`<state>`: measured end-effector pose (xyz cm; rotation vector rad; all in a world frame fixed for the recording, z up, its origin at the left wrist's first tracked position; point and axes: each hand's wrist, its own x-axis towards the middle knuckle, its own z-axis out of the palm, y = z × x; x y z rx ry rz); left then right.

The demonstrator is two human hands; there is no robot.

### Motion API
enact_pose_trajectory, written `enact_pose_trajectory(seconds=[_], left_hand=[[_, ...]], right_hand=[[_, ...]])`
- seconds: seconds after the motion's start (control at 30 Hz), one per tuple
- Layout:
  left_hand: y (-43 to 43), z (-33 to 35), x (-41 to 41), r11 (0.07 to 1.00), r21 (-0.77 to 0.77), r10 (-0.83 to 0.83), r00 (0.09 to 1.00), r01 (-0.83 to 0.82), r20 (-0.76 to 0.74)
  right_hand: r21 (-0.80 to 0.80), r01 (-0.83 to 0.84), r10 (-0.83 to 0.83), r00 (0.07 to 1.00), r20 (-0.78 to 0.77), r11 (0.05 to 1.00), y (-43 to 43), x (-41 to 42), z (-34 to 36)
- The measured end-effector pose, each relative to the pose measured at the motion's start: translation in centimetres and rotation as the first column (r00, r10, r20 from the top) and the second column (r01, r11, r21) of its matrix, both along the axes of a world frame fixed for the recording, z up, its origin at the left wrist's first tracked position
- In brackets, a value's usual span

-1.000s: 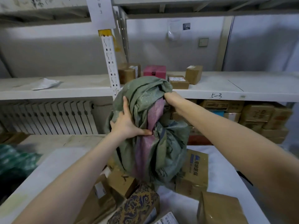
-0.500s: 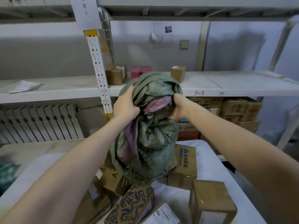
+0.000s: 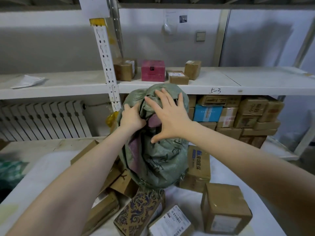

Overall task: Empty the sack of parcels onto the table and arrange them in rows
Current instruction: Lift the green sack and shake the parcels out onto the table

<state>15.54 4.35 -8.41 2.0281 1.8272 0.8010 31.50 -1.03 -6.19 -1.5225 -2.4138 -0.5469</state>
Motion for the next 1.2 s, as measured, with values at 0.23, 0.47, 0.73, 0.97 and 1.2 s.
enact_pose_trajectory(seconds=[0.23, 0.47, 0.73, 0.97, 1.2], left_hand=[[-1.6, -0.5, -0.8, 0.938, -0.219, -0.15, 0.884, 0.269, 0.443], [-2.8, -3.6, -0.5, 0.996, 0.09, -0.028, 0.996, 0.021, 0.082], [-3.8, -6.3, 2.2, 0.952, -0.193, 0.276, 0.94, -0.239, 0.198], [-3.9, -5.9, 3.6, 0.856, -0.415, -0.106, 0.89, 0.309, 0.443], [-2.5, -3.4, 5.0, 0.894, -0.264, -0.213, 0.863, 0.361, 0.459]], right_hand=[[-0.053, 0.346, -0.348, 0.937, -0.028, 0.937, 3.1, 1.5, -3.1], [0.0, 0.34, -0.33, 0.912, -0.244, 0.94, 5.1, 2.9, -5.0], [-0.158, 0.414, -0.442, 0.815, -0.375, 0.897, 4.7, 4.1, -4.7], [-0.522, 0.083, -0.517, 0.33, -0.789, 0.849, 4.6, 6.7, -4.6], [-0.522, -0.143, -0.522, 0.045, -0.852, 0.841, 2.3, 8.2, -0.9]])
